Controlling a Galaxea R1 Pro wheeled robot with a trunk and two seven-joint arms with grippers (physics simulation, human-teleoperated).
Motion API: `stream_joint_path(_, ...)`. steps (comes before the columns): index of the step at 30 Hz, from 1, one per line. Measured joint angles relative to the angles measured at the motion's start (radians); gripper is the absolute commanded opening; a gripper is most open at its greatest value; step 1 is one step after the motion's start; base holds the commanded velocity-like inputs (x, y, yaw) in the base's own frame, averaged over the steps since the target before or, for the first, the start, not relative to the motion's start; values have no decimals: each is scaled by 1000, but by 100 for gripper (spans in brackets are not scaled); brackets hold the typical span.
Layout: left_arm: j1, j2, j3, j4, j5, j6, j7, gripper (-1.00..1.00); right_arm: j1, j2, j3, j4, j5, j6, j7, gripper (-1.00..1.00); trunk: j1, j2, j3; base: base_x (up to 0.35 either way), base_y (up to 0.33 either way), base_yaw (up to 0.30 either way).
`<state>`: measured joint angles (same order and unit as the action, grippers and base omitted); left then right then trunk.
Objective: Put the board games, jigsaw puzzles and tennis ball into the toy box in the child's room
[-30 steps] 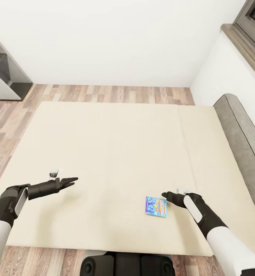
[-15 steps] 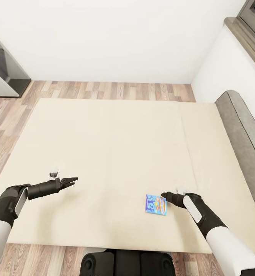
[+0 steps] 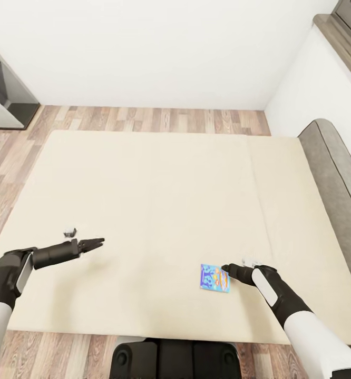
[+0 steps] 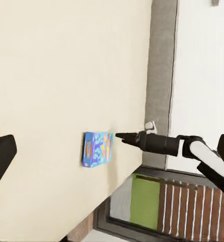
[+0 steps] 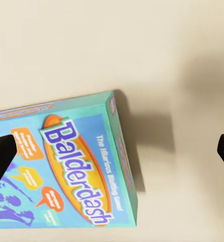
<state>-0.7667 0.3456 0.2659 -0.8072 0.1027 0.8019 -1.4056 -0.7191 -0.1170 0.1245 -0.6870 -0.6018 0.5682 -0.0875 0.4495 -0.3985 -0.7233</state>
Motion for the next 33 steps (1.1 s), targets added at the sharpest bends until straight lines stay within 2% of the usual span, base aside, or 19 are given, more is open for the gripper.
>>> stream_joint_path(5,5,16,1,-104,-1,14,-145,100,0,-1,0,0,0,0,1,100,0,0,-8,0,0,0)
stream_joint_path(7,6,19,2,-127,-1,16,-161,100,0,-1,0,0,0,0,1,100,0,0,-11,0,0,0)
stream_joint_path(13,6,22,3,-153,0,16,-161,100,0,-2,0,0,0,0,1,100,0,0,-21,0,0,0)
stream_joint_path(33,10,22,5,-156,6,6,-161,100,1,-2,2,0,0,0,1,100,0,0,-54,0,0,0)
